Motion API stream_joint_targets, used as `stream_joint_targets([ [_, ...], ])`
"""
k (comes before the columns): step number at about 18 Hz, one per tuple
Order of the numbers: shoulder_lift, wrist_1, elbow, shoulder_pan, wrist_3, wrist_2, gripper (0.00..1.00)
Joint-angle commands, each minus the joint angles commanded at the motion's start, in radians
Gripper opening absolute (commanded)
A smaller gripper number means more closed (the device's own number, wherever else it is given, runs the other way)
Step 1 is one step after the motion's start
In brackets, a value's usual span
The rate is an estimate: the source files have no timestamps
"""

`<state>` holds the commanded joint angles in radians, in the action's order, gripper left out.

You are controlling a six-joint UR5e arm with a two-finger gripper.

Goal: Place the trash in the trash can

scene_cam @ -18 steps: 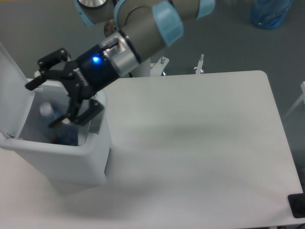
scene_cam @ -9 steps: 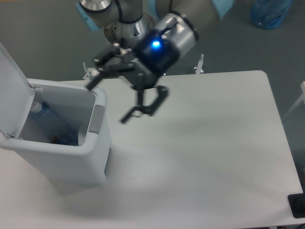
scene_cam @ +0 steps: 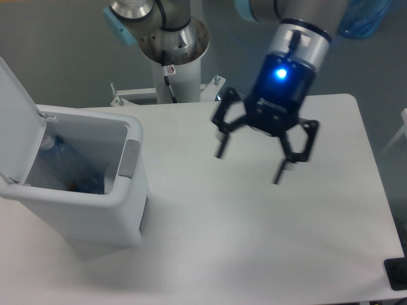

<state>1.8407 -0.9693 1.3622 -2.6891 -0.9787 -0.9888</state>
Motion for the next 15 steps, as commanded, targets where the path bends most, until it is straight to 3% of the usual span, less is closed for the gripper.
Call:
stream_joint_targets([
  [5, 0.02, -0.055, 0.011, 0.009, -0.095, -0.264, 1.0],
  [9, 0.032, -0.218, -0.018, 0.023, -0.196, -0.407, 1.0],
  [15, 0.031, -0.241, 0.009, 0.058, -0.244, -0.487, 1.0],
])
